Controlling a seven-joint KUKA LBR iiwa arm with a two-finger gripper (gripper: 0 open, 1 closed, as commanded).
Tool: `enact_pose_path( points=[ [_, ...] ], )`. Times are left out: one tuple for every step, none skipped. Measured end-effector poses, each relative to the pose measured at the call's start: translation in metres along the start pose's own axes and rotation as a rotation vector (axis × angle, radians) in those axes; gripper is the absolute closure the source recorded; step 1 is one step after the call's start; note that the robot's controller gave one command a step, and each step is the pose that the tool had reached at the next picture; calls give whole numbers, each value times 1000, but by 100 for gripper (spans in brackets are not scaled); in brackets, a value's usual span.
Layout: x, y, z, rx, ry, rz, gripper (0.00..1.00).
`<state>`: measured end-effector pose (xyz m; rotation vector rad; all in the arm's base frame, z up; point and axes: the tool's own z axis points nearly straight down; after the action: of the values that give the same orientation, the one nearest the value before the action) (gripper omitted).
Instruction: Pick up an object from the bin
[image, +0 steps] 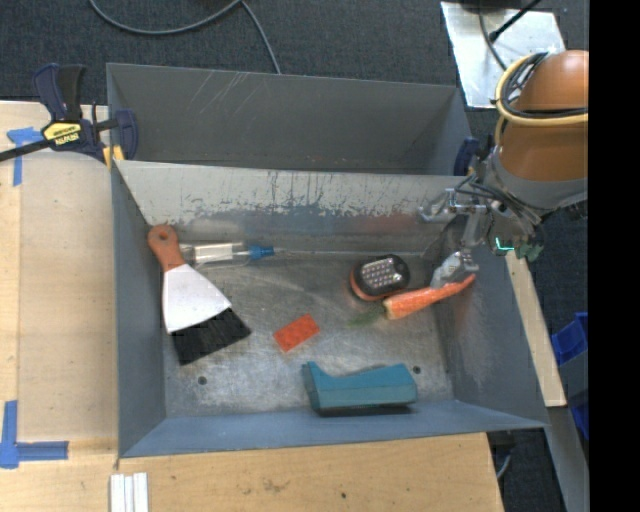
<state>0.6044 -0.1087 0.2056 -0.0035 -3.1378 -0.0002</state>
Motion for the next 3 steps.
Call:
enact_pose_path(
  points=[
    [-2,0,-4,1,-8,-2,0],
    [-7,10,15,4,-14,-84,0],
    [-12,29,71,2,-11,-277,0]
  ],
)
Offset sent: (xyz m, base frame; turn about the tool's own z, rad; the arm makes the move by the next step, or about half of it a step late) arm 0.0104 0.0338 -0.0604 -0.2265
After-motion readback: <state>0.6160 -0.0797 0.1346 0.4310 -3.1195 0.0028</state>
